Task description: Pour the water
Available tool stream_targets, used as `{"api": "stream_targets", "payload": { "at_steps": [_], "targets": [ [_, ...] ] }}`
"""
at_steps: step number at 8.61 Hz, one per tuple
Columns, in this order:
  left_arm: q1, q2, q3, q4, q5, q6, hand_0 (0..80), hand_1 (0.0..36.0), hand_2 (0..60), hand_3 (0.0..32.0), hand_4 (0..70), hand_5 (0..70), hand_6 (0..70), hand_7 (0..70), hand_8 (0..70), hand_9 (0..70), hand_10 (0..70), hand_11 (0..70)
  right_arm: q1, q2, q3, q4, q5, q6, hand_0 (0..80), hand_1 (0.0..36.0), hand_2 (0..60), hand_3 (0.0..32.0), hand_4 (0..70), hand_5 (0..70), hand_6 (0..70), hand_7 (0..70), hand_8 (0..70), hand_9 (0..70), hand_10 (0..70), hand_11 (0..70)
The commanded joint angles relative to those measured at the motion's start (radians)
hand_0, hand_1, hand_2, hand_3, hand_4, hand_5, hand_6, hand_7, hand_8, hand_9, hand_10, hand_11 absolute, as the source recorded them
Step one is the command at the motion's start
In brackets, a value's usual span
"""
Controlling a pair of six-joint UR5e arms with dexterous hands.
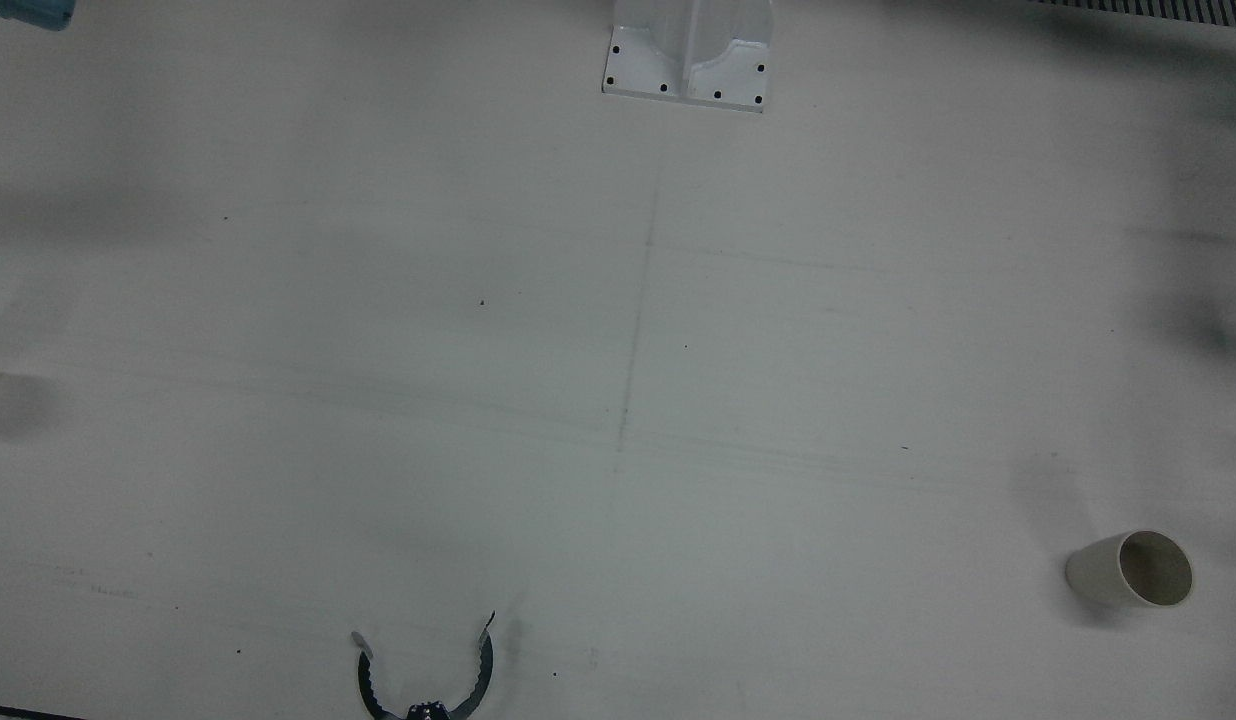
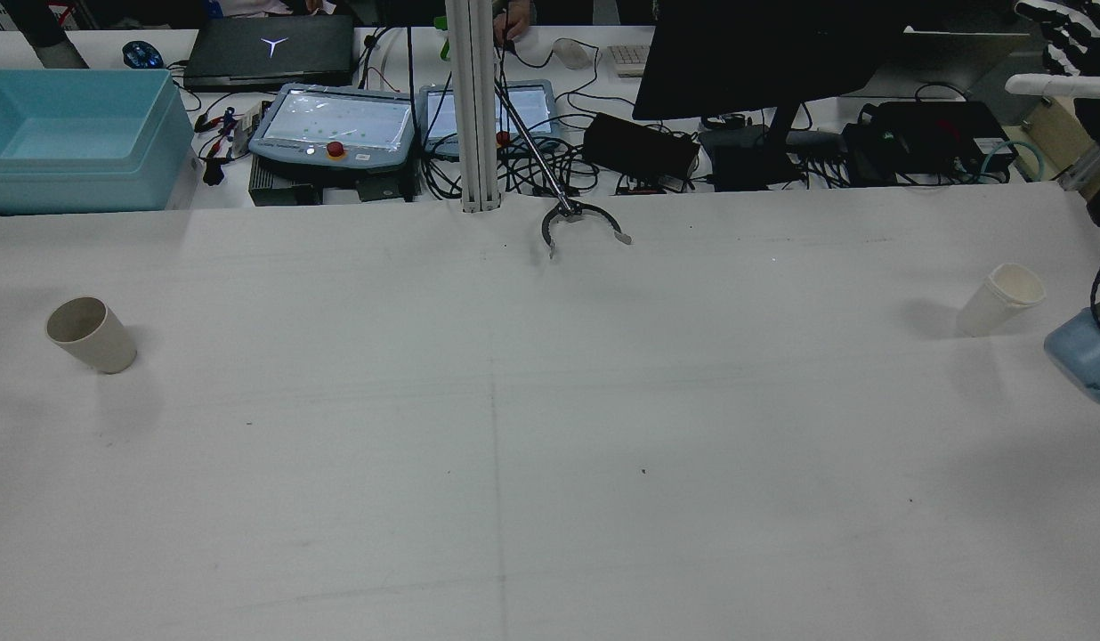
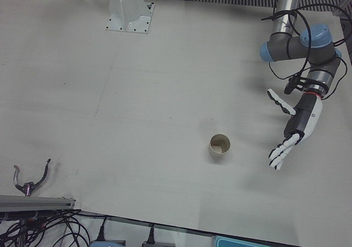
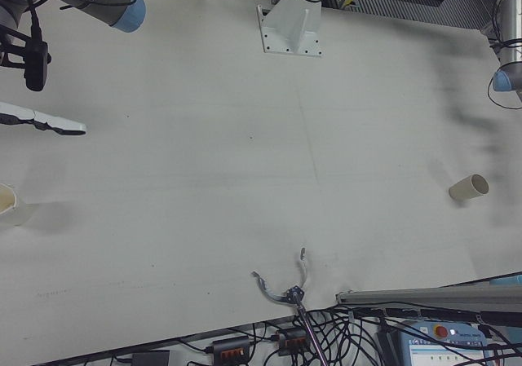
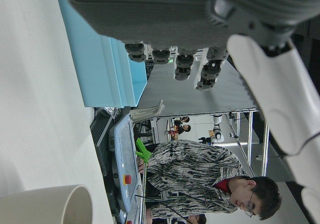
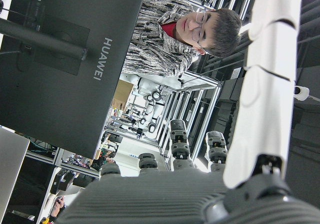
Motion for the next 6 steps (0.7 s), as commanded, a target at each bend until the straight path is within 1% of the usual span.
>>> {"api": "stream_targets", "payload": {
  "at_steps": [1, 2, 3, 4, 5, 6],
  "targets": [
    [-0.001, 0.017, 0.008, -0.024, -0.001, 0.004, 48.0, 0.0, 0.0, 1.8, 27.3, 0.0, 11.3, 7.5, 6.7, 0.1, 3.2, 5.2, -0.002, -0.033, -0.001, 0.014, -0.001, 0.012, 59.0, 23.2, 1.3, 11.4, 2.3, 9.1, 17.8, 13.5, 4.9, 3.0, 0.0, 0.0],
    [0.001, 0.018, 0.005, -0.020, -0.001, 0.002, 49.0, 0.7, 0.0, 1.6, 26.8, 0.0, 11.1, 7.2, 6.7, 0.0, 3.2, 5.4, 0.000, -0.047, -0.001, 0.041, -0.004, 0.016, 58.2, 22.5, 1.1, 10.4, 1.3, 9.0, 17.2, 12.0, 5.1, 2.9, 0.0, 0.0],
    [-0.001, 0.018, 0.003, -0.018, 0.000, 0.002, 54.6, 6.9, 0.0, 1.0, 26.5, 0.0, 11.6, 7.8, 7.3, 0.2, 3.8, 6.8, 0.000, -0.088, -0.001, 0.098, -0.003, 0.027, 58.1, 22.6, 1.2, 10.2, 1.0, 9.0, 17.1, 11.7, 5.2, 3.1, 0.0, 0.0],
    [-0.001, 0.018, 0.002, -0.015, 0.000, 0.002, 74.7, 17.1, 0.0, 0.0, 26.1, 0.0, 12.4, 8.5, 8.4, 1.2, 4.6, 9.0, 0.001, -0.119, 0.001, 0.115, -0.004, 0.045, 59.4, 24.5, 2.2, 7.0, 0.0, 9.5, 14.6, 4.7, 5.6, 3.4, 0.0, 0.0],
    [-0.001, 0.018, -0.007, -0.009, -0.001, 0.002, 78.1, 18.3, 0.0, 0.0, 25.8, 0.0, 12.4, 8.6, 8.5, 1.3, 4.5, 8.9, 0.005, -0.136, 0.002, 0.115, -0.006, 0.050, 59.7, 24.7, 3.0, 8.2, 0.0, 9.6, 15.4, 7.2, 6.0, 4.1, 0.0, 0.0],
    [-0.001, 0.018, -0.010, -0.008, 0.000, 0.002, 59.1, 10.7, 0.0, 0.8, 26.3, 0.0, 11.9, 8.1, 7.7, 0.6, 3.8, 7.1, 0.005, -0.136, 0.002, 0.115, -0.006, 0.050, 57.8, 22.8, 0.7, 9.4, 0.0, 9.0, 14.7, 6.4, 5.0, 2.7, 0.0, 0.0]
  ]
}}
